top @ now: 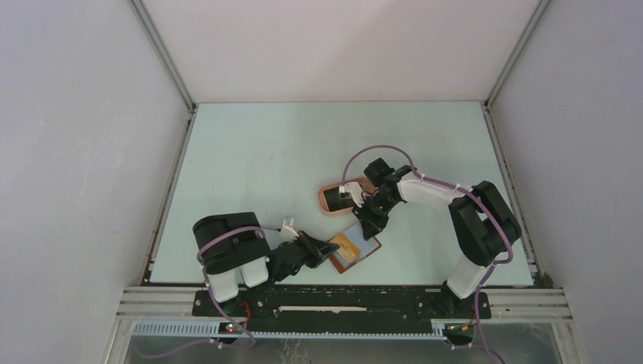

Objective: Put the credit cards into the card holder
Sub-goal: Insert the credit card into the card holder.

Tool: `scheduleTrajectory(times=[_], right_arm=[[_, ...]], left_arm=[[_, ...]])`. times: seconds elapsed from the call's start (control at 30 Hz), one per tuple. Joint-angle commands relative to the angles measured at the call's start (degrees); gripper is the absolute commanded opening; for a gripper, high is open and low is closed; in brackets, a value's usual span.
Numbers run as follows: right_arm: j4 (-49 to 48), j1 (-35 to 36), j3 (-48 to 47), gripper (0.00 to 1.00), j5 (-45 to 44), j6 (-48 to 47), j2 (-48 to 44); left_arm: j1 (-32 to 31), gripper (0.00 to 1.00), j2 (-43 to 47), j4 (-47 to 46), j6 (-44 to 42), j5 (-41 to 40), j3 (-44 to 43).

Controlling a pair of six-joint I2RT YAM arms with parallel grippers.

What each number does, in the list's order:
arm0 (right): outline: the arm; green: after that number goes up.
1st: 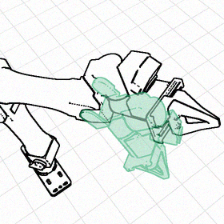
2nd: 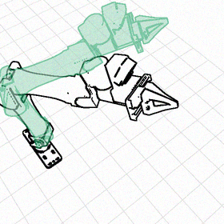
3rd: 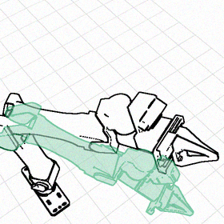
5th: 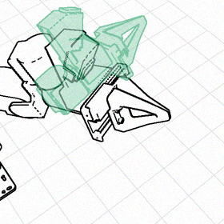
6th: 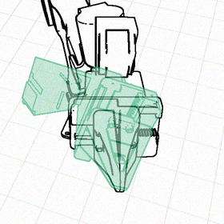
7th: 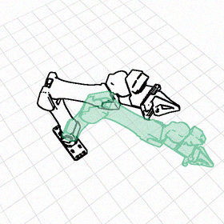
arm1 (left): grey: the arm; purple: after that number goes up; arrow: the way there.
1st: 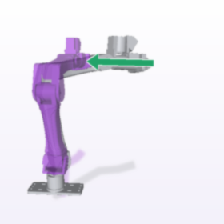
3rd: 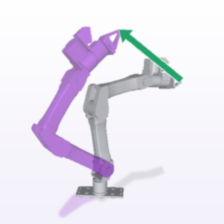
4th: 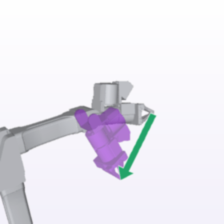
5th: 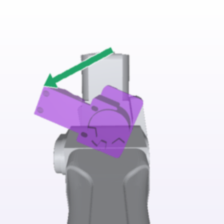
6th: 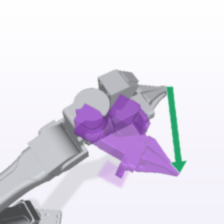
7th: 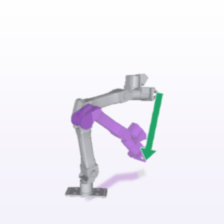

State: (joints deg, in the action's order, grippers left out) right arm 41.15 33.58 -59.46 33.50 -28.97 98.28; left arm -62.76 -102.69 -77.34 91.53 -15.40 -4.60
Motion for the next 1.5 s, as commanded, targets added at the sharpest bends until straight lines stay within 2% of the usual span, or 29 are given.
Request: scheduleTrajectory(times=[0.0, 0.53, 0.8, 1.47], right_arm=[[0.9, -1.7, -2.6, 0.19, 1.5, 0.7, -2.0], [0.2, -5.6, -2.7, 0.39, -2.0, 2.0, -1.7], [1.5, -4.9, -3.1, 0.4, 0.2, 1.8, 0.8], [2.4, -2.1, -3.8, 0.33, -0.8, 2.0, 4.2]], left_arm=[[-1.2, 0.0, -1.6, -2.4, 1.5, -2.2, -0.3], [-1.3, 0.0, -4.8, -2.4, -0.6, -1.2, -1.7], [-1.3, 0.0, -6.0, -2.7, -1.1, -0.3, -2.5], [-1.3, 0.0, -6.4, -2.8, 2.5, 3.4, -2.0]])
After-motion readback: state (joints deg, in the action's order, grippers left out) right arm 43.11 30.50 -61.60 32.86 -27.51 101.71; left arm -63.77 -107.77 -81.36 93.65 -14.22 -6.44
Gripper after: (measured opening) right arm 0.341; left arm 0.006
